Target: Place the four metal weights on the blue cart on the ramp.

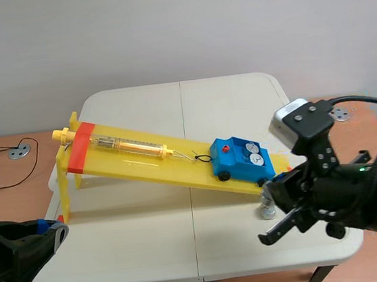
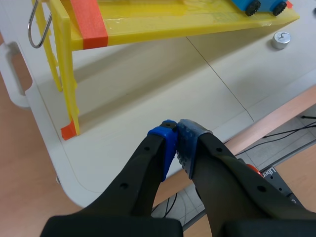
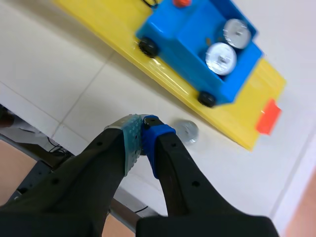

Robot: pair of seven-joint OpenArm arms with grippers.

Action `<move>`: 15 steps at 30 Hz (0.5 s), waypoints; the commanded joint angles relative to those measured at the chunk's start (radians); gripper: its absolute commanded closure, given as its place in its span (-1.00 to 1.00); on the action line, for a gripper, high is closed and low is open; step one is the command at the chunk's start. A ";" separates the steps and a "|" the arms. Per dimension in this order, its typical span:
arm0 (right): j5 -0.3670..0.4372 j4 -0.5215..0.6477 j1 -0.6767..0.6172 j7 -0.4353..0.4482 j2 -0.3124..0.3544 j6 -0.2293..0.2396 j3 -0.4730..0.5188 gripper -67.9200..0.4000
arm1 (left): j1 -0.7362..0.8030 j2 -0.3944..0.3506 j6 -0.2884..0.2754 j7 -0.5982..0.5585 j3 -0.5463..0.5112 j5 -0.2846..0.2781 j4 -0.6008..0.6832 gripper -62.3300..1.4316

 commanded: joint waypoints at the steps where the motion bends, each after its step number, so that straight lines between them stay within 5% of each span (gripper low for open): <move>1: 0.097 0.128 0.005 0.071 0.045 -0.001 0.103 0.97 | -0.020 0.013 -0.024 -0.081 -0.016 -0.043 0.071 0.84; 10: 0.157 0.246 -0.049 0.019 0.046 0.037 0.351 0.97 | -0.020 0.013 -0.024 -0.081 -0.016 -0.043 0.071 0.84; 15: 0.096 0.221 0.023 0.051 0.045 -0.039 0.344 0.97 | -0.020 0.013 -0.025 -0.081 -0.016 -0.043 0.071 0.84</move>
